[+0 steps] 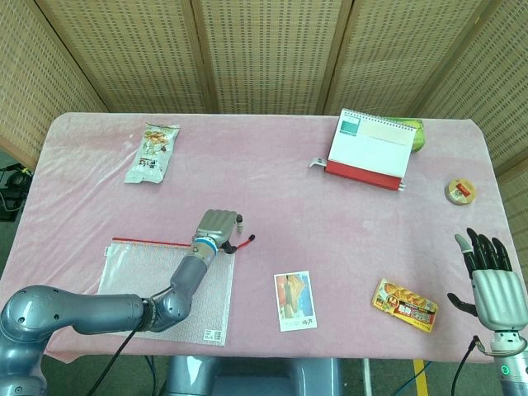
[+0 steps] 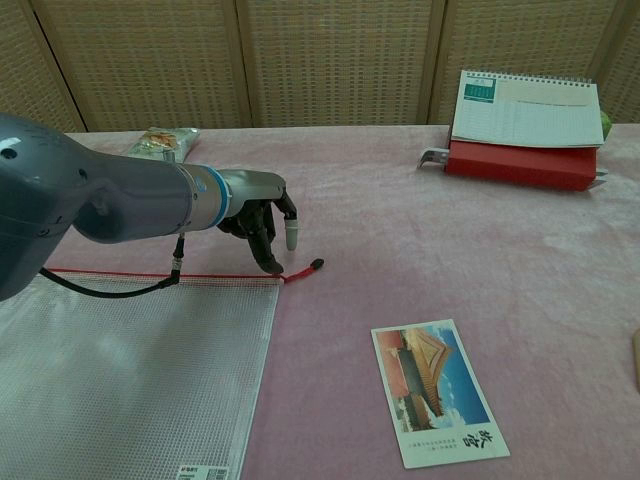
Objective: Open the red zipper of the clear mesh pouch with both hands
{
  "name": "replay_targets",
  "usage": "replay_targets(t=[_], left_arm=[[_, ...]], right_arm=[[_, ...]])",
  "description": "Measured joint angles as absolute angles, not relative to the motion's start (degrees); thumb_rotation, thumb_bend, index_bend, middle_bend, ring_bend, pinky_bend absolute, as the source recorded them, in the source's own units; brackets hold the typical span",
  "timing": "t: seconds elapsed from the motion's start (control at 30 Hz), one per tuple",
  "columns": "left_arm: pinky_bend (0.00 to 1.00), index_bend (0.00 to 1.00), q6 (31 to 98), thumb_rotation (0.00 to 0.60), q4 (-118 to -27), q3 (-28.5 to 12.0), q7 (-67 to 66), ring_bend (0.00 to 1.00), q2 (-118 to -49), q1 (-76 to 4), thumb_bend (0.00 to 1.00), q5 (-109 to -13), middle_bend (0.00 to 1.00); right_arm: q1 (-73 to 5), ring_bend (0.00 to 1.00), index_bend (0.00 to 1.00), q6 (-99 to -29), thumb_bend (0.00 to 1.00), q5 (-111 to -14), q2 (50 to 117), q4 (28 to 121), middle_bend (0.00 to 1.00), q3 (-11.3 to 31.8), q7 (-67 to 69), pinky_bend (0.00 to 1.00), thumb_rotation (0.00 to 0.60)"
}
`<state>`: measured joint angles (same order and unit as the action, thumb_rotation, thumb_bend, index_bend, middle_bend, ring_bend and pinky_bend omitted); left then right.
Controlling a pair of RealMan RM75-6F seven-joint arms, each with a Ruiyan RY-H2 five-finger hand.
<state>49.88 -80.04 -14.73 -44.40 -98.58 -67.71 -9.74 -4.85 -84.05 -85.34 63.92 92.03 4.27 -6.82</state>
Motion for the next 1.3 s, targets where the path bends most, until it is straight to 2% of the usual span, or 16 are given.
replay_targets(t=[0.5, 1.17, 1.3], left_arm=[[0.98, 0.44, 49.4, 0.600, -75.6, -13.7, -44.9, 0.87, -102.0, -69.6, 0.34, -8.6, 0.81], [0.98, 0.45, 49.3, 0.600, -73.1, -14.1, -46.2, 0.87, -104.9, -71.5, 0.34, -6.1, 0.81], [0.98, 0.49, 48.9, 0.600, -72.6, -14.3, -46.0, 0.87, -105.4, -71.6, 0.35, -6.5, 0.81]], right_arm=[[-4.9, 0.00, 0.00, -83.8, 0.00, -85.1, 63.8, 92.1, 0.00, 4.2, -6.5, 0.00, 0.600], [-5.2, 0.00, 0.00, -83.1, 0.00, -84.5, 63.7, 91.7, 0.00, 4.2, -5.7, 0.00, 0.600], [-5.3, 0.00, 0.00, -83.0, 0.00, -84.4, 63.6, 91.7, 0.00, 4.2, -5.5, 0.00, 0.600]])
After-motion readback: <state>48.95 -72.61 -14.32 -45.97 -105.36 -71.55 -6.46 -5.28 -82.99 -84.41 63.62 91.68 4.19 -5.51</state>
